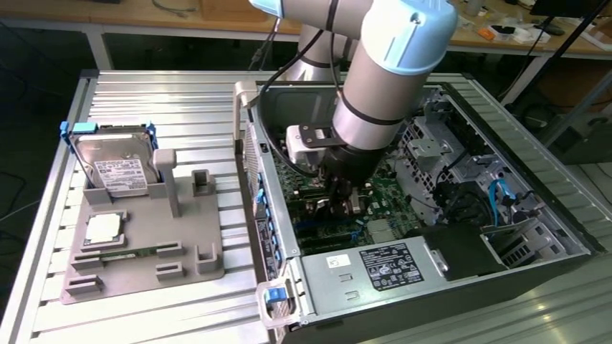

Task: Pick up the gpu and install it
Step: 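Insert the gpu into the slot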

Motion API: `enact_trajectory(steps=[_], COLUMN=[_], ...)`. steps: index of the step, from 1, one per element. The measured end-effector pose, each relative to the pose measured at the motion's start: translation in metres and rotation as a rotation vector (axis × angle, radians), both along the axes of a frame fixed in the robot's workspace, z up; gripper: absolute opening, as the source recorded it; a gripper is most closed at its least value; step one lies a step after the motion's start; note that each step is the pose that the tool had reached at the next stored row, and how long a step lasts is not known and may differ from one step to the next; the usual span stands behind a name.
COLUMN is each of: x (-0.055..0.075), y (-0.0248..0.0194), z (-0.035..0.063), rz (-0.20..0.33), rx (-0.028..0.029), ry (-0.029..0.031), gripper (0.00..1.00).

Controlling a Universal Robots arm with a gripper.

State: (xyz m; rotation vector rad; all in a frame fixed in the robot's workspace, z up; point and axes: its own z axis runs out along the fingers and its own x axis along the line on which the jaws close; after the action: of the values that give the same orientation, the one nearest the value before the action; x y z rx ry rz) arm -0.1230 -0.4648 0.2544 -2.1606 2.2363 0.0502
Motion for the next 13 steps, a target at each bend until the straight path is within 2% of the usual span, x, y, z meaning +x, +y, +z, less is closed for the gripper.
enact_trajectory(steps=[13], x=[0.0095], y=[0.0], z=[-0.0001], rz=[0.0], rx=[0.0016], ry=[0.0001], gripper=[0.27])
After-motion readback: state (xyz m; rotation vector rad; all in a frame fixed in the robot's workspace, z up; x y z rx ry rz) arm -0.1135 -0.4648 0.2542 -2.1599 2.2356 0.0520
